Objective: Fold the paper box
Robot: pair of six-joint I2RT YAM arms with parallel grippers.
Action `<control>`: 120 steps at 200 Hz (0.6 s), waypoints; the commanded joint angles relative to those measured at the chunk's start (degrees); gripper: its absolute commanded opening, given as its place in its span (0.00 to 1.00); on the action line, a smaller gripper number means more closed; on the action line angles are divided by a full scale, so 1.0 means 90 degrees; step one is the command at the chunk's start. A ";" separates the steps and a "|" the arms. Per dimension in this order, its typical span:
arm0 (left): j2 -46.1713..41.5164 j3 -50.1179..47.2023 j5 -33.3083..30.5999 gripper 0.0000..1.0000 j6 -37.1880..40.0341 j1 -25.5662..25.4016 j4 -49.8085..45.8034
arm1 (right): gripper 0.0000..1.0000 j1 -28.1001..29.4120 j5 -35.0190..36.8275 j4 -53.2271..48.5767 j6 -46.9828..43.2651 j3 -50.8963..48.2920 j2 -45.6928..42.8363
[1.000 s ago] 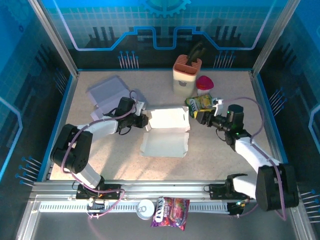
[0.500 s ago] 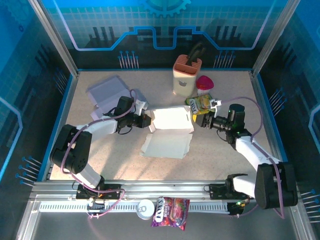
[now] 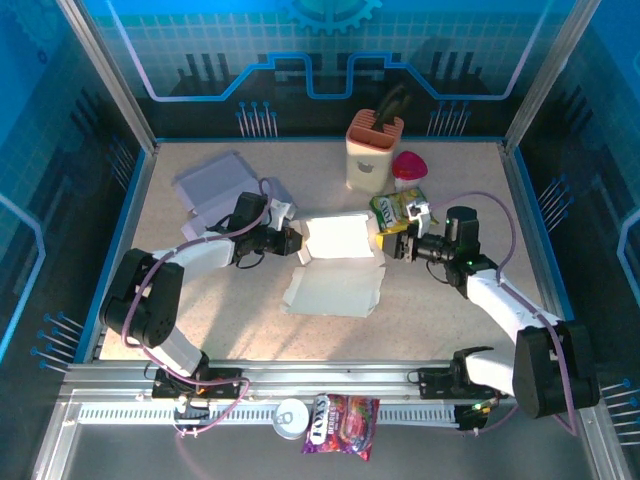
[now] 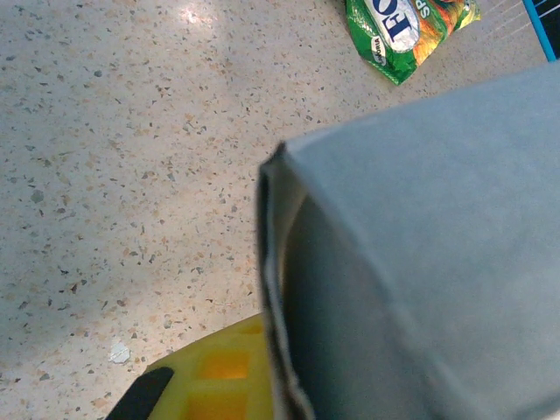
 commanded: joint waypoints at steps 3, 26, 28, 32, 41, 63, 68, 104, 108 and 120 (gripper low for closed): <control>-0.0058 0.0141 0.0266 0.00 -0.0061 0.0055 0.0011 | 0.42 0.0173 0.0422 -0.0407 -0.0383 0.0197 -0.0138; -0.0089 0.0131 0.0279 0.00 -0.0065 0.0044 0.0007 | 0.43 0.0340 0.0781 -0.0657 -0.0608 0.0332 -0.0128; -0.0093 0.0133 0.0277 0.00 -0.0067 0.0044 0.0006 | 0.43 0.0346 0.0802 -0.0663 -0.0617 0.0336 -0.0125; -0.0108 0.0133 0.0267 0.00 -0.0064 0.0044 -0.0006 | 0.43 0.0361 0.0860 -0.0684 -0.0630 0.0348 -0.0117; -0.0118 0.0121 0.0254 0.00 -0.0059 0.0035 -0.0014 | 0.43 0.0406 0.0964 -0.0710 -0.0684 0.0386 -0.0106; -0.0113 0.0145 0.0241 0.00 -0.0049 -0.0002 -0.0038 | 0.42 0.0570 0.1218 -0.0816 -0.0808 0.0498 -0.0058; -0.0111 0.0149 0.0222 0.00 -0.0041 -0.0021 -0.0049 | 0.42 0.0617 0.1293 -0.0871 -0.0843 0.0538 -0.0030; -0.0138 0.0214 0.0071 0.00 0.0052 -0.0141 -0.0210 | 0.41 0.0990 0.2081 -0.1190 -0.1107 0.0786 0.0106; -0.0147 0.0212 0.0065 0.00 0.0053 -0.0150 -0.0220 | 0.41 0.1027 0.2188 -0.1227 -0.1127 0.0820 0.0119; -0.0172 0.0199 0.0022 0.00 0.0065 -0.0170 -0.0241 | 0.41 0.1153 0.2455 -0.1306 -0.1202 0.0886 0.0175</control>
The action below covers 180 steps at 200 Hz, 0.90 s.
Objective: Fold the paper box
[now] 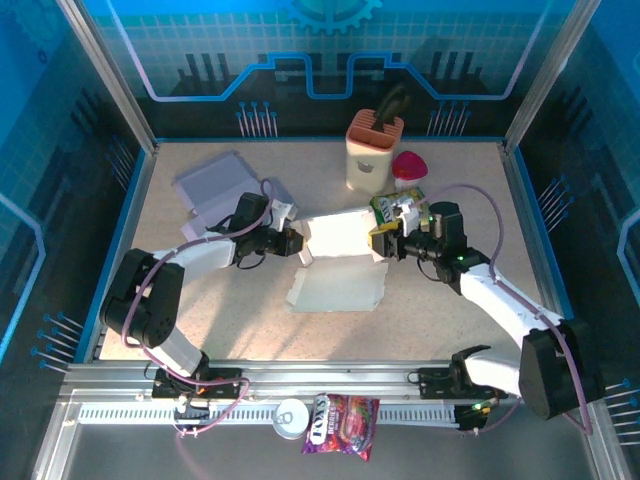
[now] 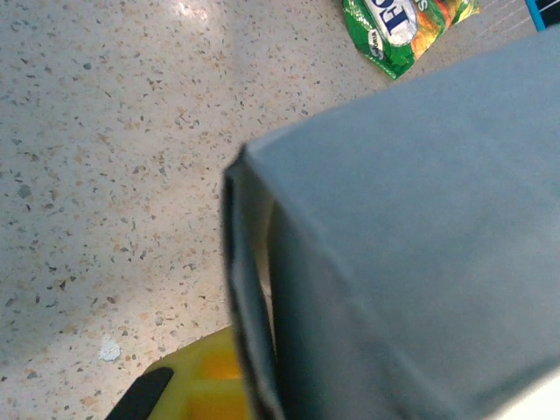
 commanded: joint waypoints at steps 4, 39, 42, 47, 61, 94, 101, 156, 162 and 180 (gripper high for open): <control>-0.0181 0.0193 0.0044 0.00 0.0087 -0.0088 -0.0188 | 0.40 0.0275 0.0797 -0.0355 -0.0351 0.0282 0.0141; -0.0207 0.0236 -0.0081 0.00 0.0147 -0.0190 -0.0287 | 0.28 0.0577 0.1479 -0.0403 -0.0436 0.0364 0.0199; -0.0208 0.0242 -0.0092 0.00 0.0149 -0.0201 -0.0303 | 0.28 0.0602 0.1540 -0.0405 -0.0449 0.0365 0.0209; -0.0204 0.0261 -0.0112 0.00 0.0143 -0.0224 -0.0321 | 0.27 0.0655 0.1636 -0.0431 -0.0456 0.0376 0.0206; -0.0226 0.0305 -0.0229 0.00 0.0161 -0.0296 -0.0406 | 0.25 0.0807 0.1963 -0.0480 -0.0490 0.0408 0.0235; -0.0295 0.0460 -0.0541 0.00 0.0109 -0.0530 -0.0626 | 0.21 0.1236 0.3096 -0.0627 -0.0422 0.0518 0.0406; -0.0278 0.0522 -0.0696 0.00 0.0087 -0.0624 -0.0727 | 0.21 0.1356 0.3432 -0.0675 -0.0406 0.0572 0.0467; -0.0242 0.0770 -0.1589 0.00 -0.0325 -0.1177 -0.1130 | 0.04 0.1973 0.5615 -0.0892 -0.0001 0.0830 0.0964; -0.0247 0.0791 -0.1698 0.00 -0.0364 -0.1240 -0.1195 | 0.02 0.2001 0.5804 -0.0960 0.0042 0.0855 0.1008; -0.0247 0.0905 -0.2097 0.00 -0.0545 -0.1441 -0.1410 | 0.00 0.2128 0.6373 -0.1272 0.0160 0.1074 0.1173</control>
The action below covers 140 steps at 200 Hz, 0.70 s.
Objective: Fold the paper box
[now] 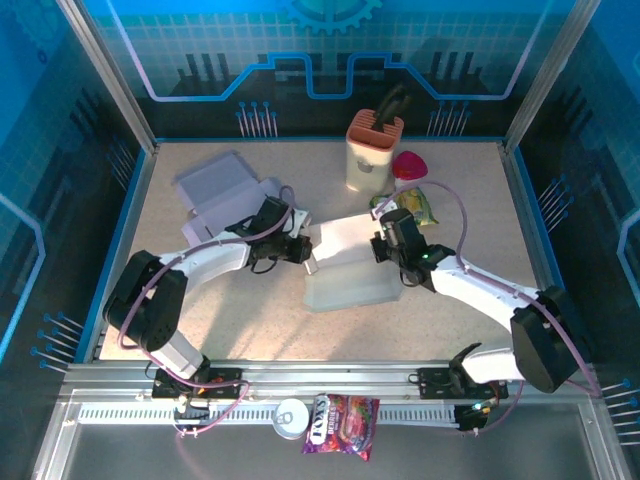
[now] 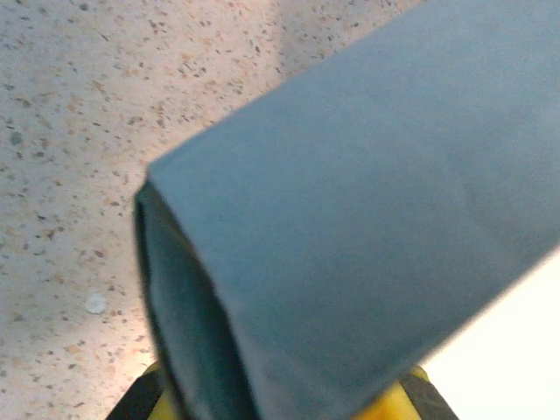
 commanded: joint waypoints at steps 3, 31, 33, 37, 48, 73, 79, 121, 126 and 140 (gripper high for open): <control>-0.0218 0.0370 -0.0392 0.00 -0.0250 -0.0394 -0.0213 | 0.00 0.0287 0.0884 -0.0323 0.0244 0.0467 0.0249; -0.0097 0.0661 -0.1075 0.00 -0.0644 -0.0712 -0.0620 | 0.00 0.0373 0.1313 -0.0902 0.0581 0.0936 0.0610; -0.0087 0.0676 -0.1138 0.00 -0.0677 -0.0723 -0.0647 | 0.00 0.0376 0.1338 -0.0934 0.0602 0.0961 0.0629; -0.0068 0.0715 -0.1240 0.00 -0.0756 -0.0754 -0.0712 | 0.00 0.0389 0.1435 -0.1118 0.0708 0.1062 0.0685; -0.0017 0.0810 -0.1491 0.00 -0.0972 -0.0819 -0.0864 | 0.00 0.0464 0.1768 -0.1554 0.1063 0.1316 0.0850; 0.0042 0.0864 -0.1735 0.00 -0.1363 -0.0884 -0.0897 | 0.00 0.0737 0.2758 -0.2566 0.2021 0.1866 0.1239; 0.0051 0.0889 -0.1744 0.00 -0.1399 -0.0906 -0.0915 | 0.00 0.0802 0.2908 -0.2837 0.2253 0.1990 0.1334; -0.0010 0.0905 -0.1687 0.00 -0.1469 -0.0937 -0.1005 | 0.00 0.1069 0.3342 -0.3730 0.2881 0.2490 0.1721; -0.0021 0.0897 -0.1680 0.00 -0.1466 -0.0938 -0.1015 | 0.00 0.1068 0.3323 -0.3721 0.2867 0.2483 0.1722; -0.0052 0.0857 -0.1605 0.00 -0.1443 -0.0934 -0.1047 | 0.00 0.1039 0.3070 -0.3399 0.2600 0.2325 0.1598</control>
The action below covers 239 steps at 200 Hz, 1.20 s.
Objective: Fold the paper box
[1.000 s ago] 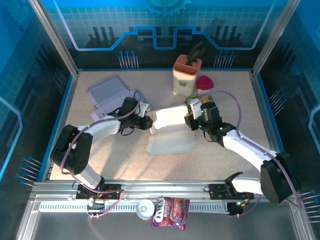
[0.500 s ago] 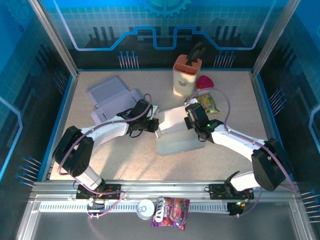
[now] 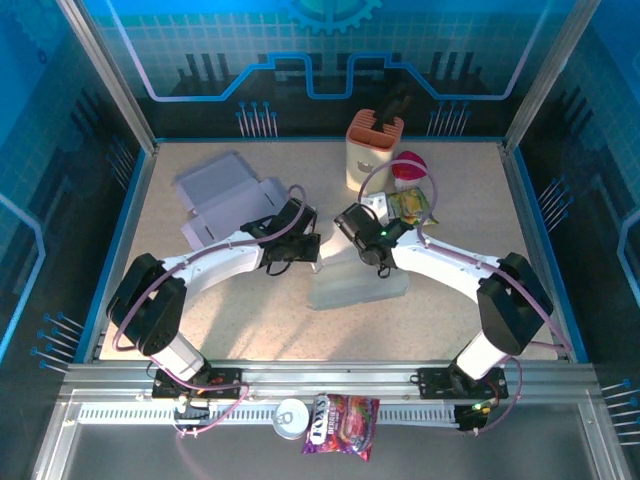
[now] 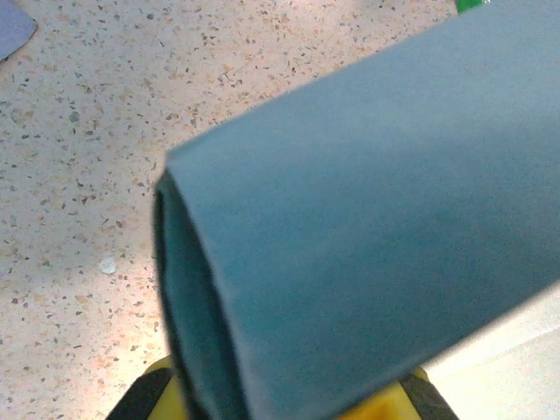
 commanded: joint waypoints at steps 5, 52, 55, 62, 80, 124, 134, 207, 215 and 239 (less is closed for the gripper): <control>-0.0047 0.0141 0.0133 0.00 -0.0064 -0.0093 -0.0111 | 0.00 0.0008 0.0032 -0.0119 0.0109 -0.0033 -0.0103; 0.0173 0.0157 0.0228 0.00 0.0078 -0.0093 -0.0301 | 0.00 -0.0553 -0.1762 0.0977 -0.0652 -0.0578 -0.0332; 0.0195 0.0150 0.0228 0.00 0.0082 -0.0096 -0.0297 | 0.00 -0.0570 -0.1783 0.0996 -0.0654 -0.0596 -0.0321; 0.0249 0.0149 0.0201 0.00 0.0093 -0.0097 -0.0302 | 0.00 -0.0577 -0.1812 0.1078 -0.0671 -0.0663 -0.0290; 0.0343 0.0099 0.0114 0.00 0.0107 -0.0107 -0.0230 | 0.00 -0.0587 -0.1908 0.1349 -0.0631 -0.0898 -0.0270; 0.0569 -0.0113 -0.0169 0.00 0.0202 -0.0180 0.0087 | 0.00 -0.0598 -0.2070 0.2234 -0.0466 -0.1547 -0.0242; 0.0602 -0.0115 -0.0271 0.00 0.0237 -0.0218 0.0082 | 0.01 -0.0613 -0.2091 0.2348 -0.0461 -0.1761 -0.0221; 0.0684 -0.0008 -0.0524 0.00 0.0451 -0.0366 -0.0041 | 0.14 -0.1004 -0.2585 0.2769 -0.0536 -0.2016 -0.0247; 0.0697 0.0003 -0.0524 0.00 0.0462 -0.0370 -0.0044 | 0.16 -0.1033 -0.2632 0.2785 -0.0568 -0.2005 -0.0245; 0.0729 0.0049 -0.0524 0.00 0.0462 -0.0374 -0.0066 | 0.18 -0.1082 -0.2608 0.2803 -0.0623 -0.1944 -0.0175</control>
